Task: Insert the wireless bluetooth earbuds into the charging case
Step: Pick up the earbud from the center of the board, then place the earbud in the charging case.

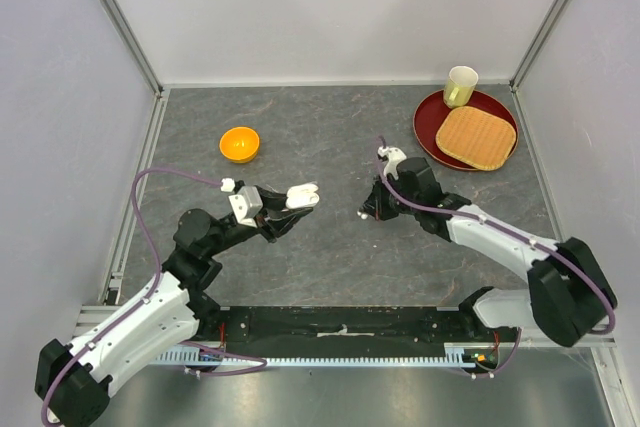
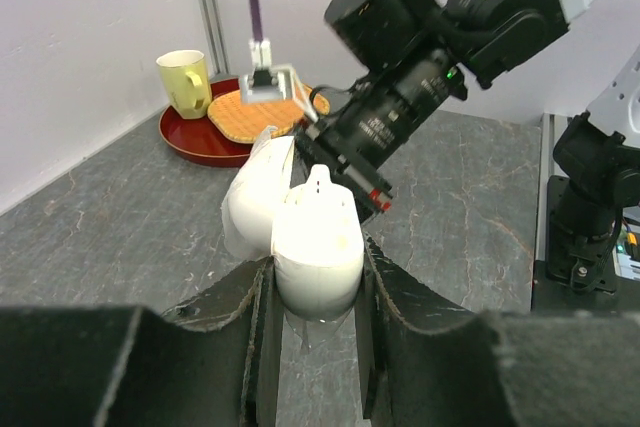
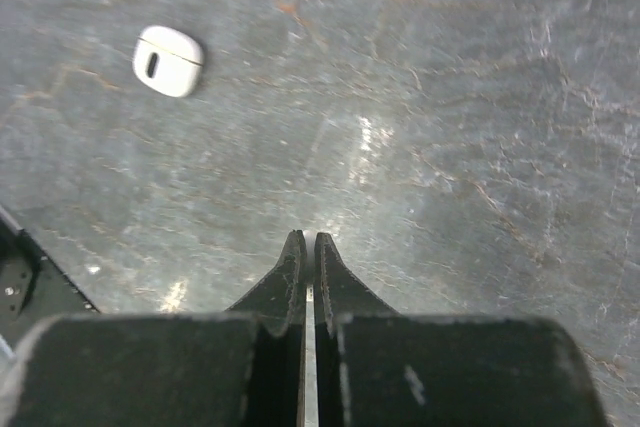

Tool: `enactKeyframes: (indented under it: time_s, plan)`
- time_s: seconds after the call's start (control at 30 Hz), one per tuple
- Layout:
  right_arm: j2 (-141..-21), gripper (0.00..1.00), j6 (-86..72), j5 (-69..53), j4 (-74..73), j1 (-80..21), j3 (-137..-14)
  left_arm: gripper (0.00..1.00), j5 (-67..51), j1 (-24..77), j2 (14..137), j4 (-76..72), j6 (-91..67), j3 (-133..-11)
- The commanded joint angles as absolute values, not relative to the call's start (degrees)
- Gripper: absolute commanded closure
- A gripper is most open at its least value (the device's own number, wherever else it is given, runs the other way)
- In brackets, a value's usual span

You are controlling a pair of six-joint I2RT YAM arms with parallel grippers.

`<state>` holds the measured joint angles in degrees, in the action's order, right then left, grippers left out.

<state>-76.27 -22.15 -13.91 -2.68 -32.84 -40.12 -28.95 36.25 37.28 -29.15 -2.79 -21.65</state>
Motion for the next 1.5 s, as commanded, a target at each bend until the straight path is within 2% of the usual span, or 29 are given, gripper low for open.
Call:
enactKeyframes:
  time_s: [0.0,0.53,0.93,1.27,1.47]
  plan:
    - [-69.45,1.0,-20.3,-17.14,-1.67,-32.87,-39.99,0.98,-28.04,36.47,37.97,-31.82,-1.41,-22.41]
    - [-53.62,1.0,-14.77,-19.95,-6.15,-32.96,-46.4,0.98,-30.58,36.3,42.45,-35.41,-3.68,-23.29]
    - [-48.52,1.0,-10.28,-33.65,-7.82,-32.87,-53.61,0.98,-39.81,36.39,49.21,-42.8,-10.1,-24.17]
    - [-41.58,1.0,-18.37,-39.8,4.13,-32.87,-45.44,0.98,-52.81,36.65,60.02,-49.74,-15.29,-28.21]
    - [-42.1,1.0,-19.86,-42.62,5.97,-32.96,-44.74,0.98,-53.35,37.53,64.06,-56.42,-19.86,-28.82]
